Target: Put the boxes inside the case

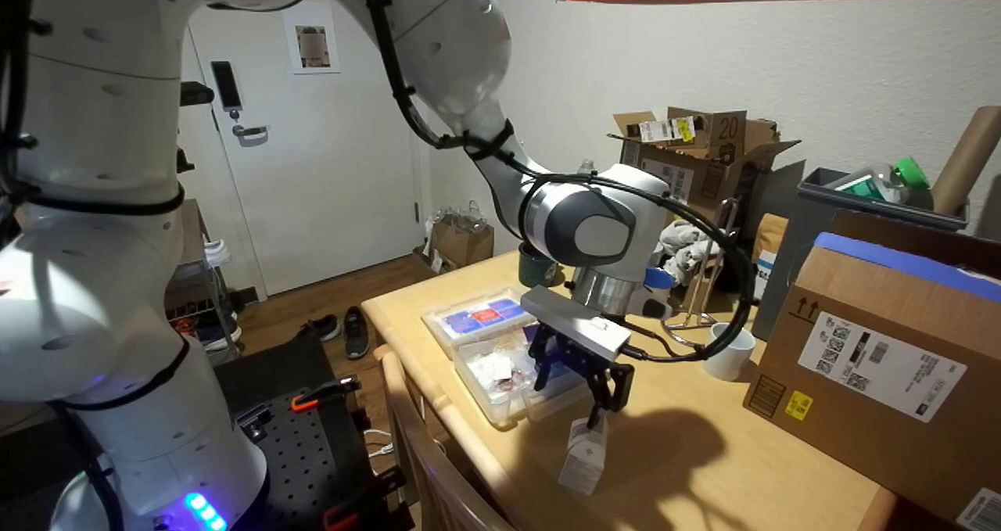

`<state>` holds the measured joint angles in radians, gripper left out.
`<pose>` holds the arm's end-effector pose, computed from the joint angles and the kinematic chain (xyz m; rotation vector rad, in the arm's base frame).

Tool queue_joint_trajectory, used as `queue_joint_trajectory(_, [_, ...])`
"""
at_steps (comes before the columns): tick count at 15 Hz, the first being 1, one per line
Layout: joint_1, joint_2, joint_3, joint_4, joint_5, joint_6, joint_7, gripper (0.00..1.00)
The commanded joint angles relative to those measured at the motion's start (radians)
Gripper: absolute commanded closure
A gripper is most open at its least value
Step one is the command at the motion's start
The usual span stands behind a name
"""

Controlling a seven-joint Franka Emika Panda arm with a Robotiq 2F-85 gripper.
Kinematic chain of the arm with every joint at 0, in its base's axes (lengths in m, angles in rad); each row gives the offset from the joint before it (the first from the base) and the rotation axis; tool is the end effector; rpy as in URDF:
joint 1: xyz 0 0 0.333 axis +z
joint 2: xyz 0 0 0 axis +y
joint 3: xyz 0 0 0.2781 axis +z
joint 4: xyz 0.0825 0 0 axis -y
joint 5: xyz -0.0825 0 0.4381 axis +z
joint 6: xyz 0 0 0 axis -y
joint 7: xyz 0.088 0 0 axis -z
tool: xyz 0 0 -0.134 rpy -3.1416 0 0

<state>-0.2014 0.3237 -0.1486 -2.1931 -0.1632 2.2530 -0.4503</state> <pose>0.5036 -0.1988 0.1138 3.0418 0.3383 -0.4685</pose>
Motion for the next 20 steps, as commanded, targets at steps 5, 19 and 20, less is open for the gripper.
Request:
queue_joint_trajectory(5, [-0.011, -0.045, 0.005, -0.031, -0.036, 0.036, -0.013, 0.00])
queue_joint_trajectory(19, [-0.011, -0.081, 0.006, -0.058, -0.036, 0.042, -0.010, 0.00])
queue_joint_trajectory(20, [-0.010, -0.085, 0.006, -0.065, -0.036, 0.043, -0.007, 0.00])
